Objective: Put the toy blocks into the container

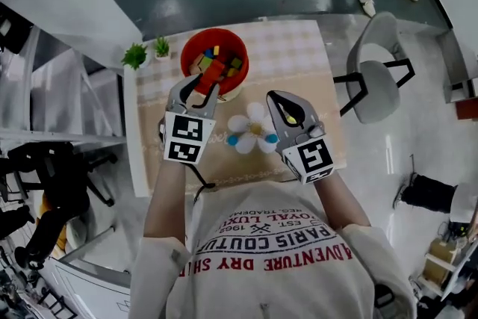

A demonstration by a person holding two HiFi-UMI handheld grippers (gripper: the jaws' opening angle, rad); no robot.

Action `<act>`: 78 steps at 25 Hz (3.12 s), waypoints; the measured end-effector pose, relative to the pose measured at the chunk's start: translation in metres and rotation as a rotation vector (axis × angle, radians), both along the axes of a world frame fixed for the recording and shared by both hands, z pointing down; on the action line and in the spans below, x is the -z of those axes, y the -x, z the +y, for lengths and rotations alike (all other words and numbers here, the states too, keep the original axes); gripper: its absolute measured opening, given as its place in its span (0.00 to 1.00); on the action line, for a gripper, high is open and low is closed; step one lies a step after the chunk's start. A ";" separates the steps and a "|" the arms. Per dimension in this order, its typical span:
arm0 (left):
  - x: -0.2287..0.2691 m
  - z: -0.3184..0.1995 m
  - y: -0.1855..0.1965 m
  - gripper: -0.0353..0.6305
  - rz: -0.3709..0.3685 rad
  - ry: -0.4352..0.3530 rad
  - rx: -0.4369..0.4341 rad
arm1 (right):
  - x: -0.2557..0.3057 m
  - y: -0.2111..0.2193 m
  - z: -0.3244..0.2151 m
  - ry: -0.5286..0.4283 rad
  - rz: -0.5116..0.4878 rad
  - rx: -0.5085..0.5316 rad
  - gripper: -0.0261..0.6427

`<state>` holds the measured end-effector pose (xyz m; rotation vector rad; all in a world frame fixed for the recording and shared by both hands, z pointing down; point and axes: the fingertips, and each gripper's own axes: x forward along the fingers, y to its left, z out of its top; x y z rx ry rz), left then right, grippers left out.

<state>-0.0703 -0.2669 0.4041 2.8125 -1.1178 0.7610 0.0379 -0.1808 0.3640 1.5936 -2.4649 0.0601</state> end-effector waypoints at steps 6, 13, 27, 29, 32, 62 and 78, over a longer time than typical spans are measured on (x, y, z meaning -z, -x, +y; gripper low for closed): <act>-0.035 -0.020 -0.018 0.28 -0.042 0.070 0.002 | -0.012 -0.019 -0.001 0.040 0.005 -0.027 0.04; -0.040 -0.026 -0.015 0.29 0.047 0.154 0.095 | -0.020 -0.032 0.002 0.070 0.002 -0.041 0.04; -0.013 0.040 -0.007 0.56 0.146 0.061 0.168 | -0.022 -0.029 0.025 0.062 -0.027 0.043 0.04; -0.025 0.057 -0.001 0.56 0.154 0.069 0.221 | -0.029 -0.026 0.033 0.067 -0.037 0.071 0.04; -0.049 0.087 0.002 0.56 0.152 0.099 0.258 | -0.041 -0.022 0.041 0.084 -0.041 0.103 0.04; -0.182 0.142 -0.014 0.28 0.026 0.303 0.196 | -0.111 -0.037 0.051 0.226 0.009 0.130 0.04; -0.040 0.093 -0.007 0.28 0.097 0.068 0.053 | -0.042 -0.009 0.019 0.108 -0.021 0.062 0.04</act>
